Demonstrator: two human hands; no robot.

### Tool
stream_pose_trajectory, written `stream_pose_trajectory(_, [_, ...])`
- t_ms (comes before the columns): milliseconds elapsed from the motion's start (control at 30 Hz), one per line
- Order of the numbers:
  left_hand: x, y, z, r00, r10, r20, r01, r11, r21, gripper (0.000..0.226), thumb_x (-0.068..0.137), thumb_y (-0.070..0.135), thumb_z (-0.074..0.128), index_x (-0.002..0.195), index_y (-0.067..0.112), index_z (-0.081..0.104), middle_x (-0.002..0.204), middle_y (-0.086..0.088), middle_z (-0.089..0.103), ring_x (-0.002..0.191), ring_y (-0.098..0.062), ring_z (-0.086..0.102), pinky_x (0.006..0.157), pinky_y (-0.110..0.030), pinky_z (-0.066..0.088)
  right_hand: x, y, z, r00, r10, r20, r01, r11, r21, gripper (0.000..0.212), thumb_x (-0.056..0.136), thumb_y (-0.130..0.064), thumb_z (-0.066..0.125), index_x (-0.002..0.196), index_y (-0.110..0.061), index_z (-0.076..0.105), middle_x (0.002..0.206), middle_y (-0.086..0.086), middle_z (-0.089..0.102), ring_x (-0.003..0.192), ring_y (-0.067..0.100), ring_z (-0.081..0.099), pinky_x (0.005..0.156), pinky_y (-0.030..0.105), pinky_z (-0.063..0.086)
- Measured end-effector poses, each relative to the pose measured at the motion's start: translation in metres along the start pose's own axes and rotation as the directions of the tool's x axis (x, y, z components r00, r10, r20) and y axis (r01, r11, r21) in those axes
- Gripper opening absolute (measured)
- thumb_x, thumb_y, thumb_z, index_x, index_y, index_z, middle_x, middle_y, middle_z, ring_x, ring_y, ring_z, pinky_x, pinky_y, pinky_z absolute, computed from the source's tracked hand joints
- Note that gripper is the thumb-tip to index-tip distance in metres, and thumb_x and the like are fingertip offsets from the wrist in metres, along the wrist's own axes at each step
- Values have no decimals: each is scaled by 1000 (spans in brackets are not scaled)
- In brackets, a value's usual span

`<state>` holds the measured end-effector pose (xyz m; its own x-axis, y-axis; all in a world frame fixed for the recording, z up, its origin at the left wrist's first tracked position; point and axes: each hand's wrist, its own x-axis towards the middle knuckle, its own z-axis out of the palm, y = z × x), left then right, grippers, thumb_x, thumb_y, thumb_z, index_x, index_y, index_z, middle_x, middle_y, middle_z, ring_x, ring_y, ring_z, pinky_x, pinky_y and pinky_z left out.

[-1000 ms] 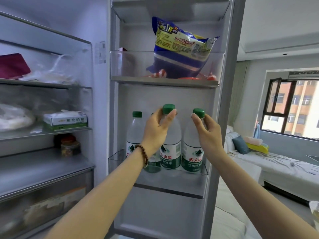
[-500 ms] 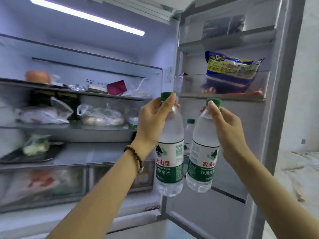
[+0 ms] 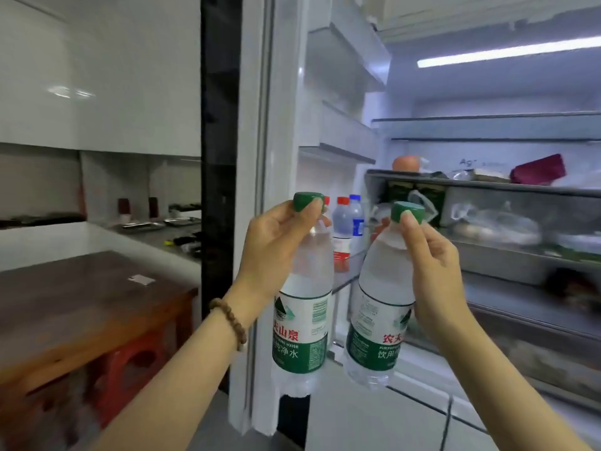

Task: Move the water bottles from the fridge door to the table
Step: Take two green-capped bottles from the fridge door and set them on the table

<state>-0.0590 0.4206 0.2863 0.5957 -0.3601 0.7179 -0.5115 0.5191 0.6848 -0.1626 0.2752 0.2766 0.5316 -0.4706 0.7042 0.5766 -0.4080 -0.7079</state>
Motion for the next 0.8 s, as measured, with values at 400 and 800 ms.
stream_pose_trajectory(400, [-3, 54, -399, 949, 52, -309, 77, 918, 390, 26, 76, 41, 63, 89, 21, 71, 84, 3, 74, 87, -12, 67, 87, -33, 50, -2, 54, 428, 975, 4, 222, -74, 947, 312, 47, 91, -42, 51, 88, 4, 64, 82, 24, 63, 75, 16, 56, 70, 27, 44])
stream_pose_trajectory(800, [40, -44, -681, 812, 154, -563, 239, 792, 562, 20, 89, 30, 57, 103, 19, 67, 94, 8, 72, 90, 1, 66, 81, -14, 48, 34, 225, 735, 880, 44, 473, -242, 898, 368, 27, 92, -26, 57, 103, -4, 68, 95, 1, 70, 90, 9, 62, 82, 23, 49])
